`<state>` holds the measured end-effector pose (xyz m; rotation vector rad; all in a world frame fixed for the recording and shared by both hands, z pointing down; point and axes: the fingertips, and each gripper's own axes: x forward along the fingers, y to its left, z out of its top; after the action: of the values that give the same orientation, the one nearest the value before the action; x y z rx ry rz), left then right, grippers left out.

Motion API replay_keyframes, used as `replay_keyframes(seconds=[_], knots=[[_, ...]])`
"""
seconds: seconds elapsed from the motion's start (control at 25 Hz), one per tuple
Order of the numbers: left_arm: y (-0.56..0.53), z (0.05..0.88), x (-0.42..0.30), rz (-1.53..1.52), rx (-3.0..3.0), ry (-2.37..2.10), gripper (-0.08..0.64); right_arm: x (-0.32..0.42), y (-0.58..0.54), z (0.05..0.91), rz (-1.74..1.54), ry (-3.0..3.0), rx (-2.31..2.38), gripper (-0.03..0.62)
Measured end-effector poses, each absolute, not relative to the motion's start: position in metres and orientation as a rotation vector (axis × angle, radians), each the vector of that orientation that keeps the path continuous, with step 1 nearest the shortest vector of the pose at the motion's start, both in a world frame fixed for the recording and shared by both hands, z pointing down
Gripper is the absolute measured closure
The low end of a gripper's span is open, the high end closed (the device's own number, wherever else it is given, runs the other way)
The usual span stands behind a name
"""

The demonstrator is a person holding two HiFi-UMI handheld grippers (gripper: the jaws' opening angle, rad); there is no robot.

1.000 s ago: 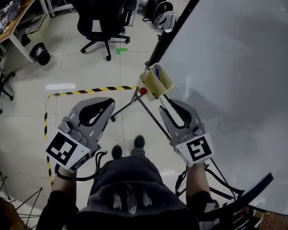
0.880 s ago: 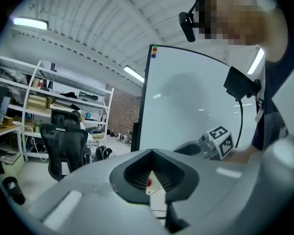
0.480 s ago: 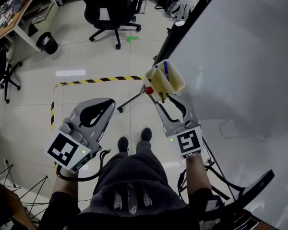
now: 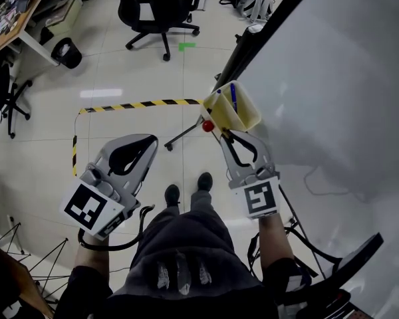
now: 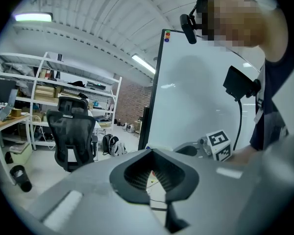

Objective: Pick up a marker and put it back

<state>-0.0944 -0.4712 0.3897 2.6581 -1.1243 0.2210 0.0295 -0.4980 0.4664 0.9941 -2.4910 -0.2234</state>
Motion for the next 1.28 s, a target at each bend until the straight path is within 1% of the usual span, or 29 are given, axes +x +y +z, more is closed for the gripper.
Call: replay_keyframes(seconds=[0.32,0.56,0.8,1.04,1.28], knots=[[-0.472,0.382,-0.096,0.187,2.687,-1.122,0.554,0.03,-0.502,0.442,-0.276,-2.495,1.017,0.549],[-0.46,0.367,-0.114,0.13,2.707,-1.134,0.554,0.022,-0.496,0.394,-0.317,-2.538,1.076,0.549],[-0.444,0.357,-0.13,0.106,2.743,-1.148,0.554,0.007,-0.48,0.332,-0.448,-2.608,1.133,0.549],[-0.434,0.314,-0.137,0.047,2.853,-1.166,0.554,-0.009,-0.447,0.267,-0.529,-2.656,1.192,0.549],[-0.416,0.284,-0.146,-0.022,2.919,-1.177,0.554,-0.018,-0.426,0.251,-0.622,-2.614,1.177,0.549]])
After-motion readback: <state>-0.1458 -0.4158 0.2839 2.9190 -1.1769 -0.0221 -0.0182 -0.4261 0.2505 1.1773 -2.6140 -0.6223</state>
